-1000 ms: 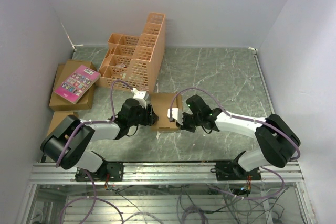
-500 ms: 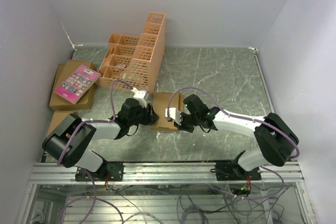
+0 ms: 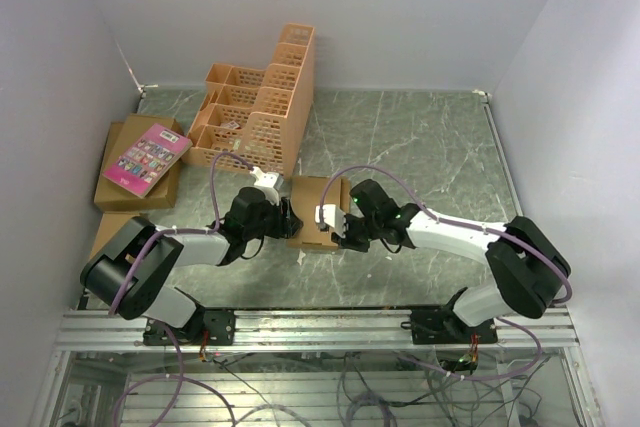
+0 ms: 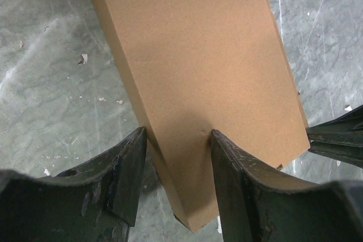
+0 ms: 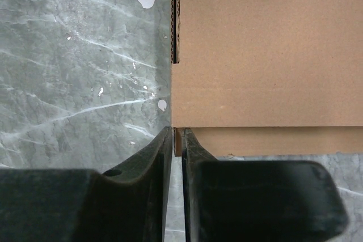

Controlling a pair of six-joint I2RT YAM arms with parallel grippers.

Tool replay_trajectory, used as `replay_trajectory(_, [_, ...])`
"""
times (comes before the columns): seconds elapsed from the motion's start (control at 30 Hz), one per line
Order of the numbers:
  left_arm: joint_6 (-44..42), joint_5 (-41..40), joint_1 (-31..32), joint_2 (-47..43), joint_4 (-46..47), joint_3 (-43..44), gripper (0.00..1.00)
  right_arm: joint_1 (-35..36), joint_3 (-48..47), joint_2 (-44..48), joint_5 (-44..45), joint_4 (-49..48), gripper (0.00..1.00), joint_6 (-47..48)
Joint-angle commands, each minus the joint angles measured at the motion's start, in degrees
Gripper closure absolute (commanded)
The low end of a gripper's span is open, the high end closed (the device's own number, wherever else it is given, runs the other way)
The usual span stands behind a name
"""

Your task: Fold the paper box

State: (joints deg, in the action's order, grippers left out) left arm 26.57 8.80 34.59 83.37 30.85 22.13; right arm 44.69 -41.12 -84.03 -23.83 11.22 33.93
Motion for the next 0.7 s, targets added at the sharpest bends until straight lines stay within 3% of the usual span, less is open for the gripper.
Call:
replay_trajectory(0.0, [-1.1, -0.3, 0.1, 1.2, -3.2, -0.8, 0.42, -0.3, -0.7, 2.4, -1.6, 0.9, 0.85, 1.4])
replay_trajectory(0.27, [-1.1, -0.3, 0.1, 1.1, -3.3, -0.7, 0.42, -2.1, -0.5, 4.7, -3.5, 3.6, 0.81, 2.0])
replay_trajectory(0.4, [-1.0, -0.2, 0.1, 0.9, -3.3, -0.8, 0.42, -4.8, -0.5, 4.2, -2.0, 3.9, 0.99, -5.2])
replay_trajectory(0.67, [-0.9, 0.0, 0.1, 1.0, -3.2, -0.8, 0.42, -8.7, -0.6, 3.2, 0.9, 3.5, 1.0, -23.5])
